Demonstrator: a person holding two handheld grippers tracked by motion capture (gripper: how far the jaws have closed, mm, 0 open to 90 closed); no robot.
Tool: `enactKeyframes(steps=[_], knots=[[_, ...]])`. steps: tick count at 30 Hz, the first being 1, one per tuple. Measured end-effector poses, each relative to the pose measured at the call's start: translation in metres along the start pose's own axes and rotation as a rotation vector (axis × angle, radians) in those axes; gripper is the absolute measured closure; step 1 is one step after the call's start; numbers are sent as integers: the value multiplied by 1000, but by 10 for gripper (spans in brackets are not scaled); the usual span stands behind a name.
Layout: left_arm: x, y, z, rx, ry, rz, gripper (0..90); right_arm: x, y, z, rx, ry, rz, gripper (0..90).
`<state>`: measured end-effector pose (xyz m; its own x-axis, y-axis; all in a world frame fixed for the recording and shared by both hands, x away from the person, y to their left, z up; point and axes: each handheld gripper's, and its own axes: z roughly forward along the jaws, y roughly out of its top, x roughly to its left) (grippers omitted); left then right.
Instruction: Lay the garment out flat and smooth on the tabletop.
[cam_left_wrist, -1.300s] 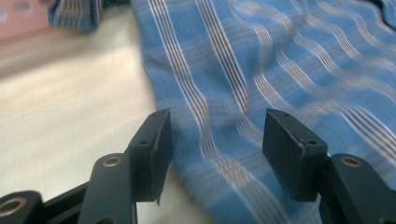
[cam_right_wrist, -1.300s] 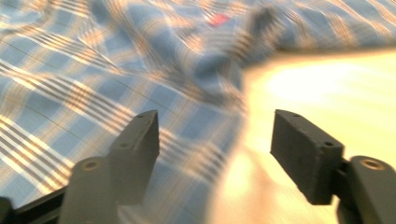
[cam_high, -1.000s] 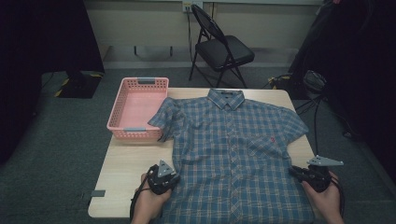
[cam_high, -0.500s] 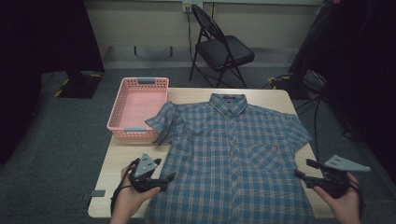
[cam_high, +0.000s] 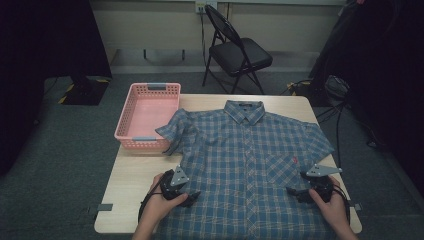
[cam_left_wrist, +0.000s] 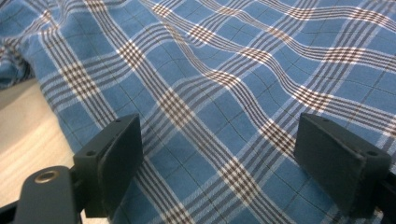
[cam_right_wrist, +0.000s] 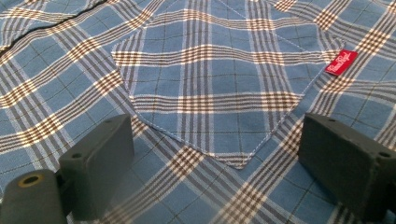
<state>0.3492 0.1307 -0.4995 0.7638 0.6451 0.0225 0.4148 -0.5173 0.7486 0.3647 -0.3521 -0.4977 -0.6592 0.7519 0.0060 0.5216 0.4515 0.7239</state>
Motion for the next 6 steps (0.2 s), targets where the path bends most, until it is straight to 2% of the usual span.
enactKeyframes(steps=[2,6], knots=[[1,-1,0,7,-10,-19,150,0,0,0,-1,3,1,96],[1,-1,-1,9,-9,-21,149,-1,0,0,-2,3,2,96]])
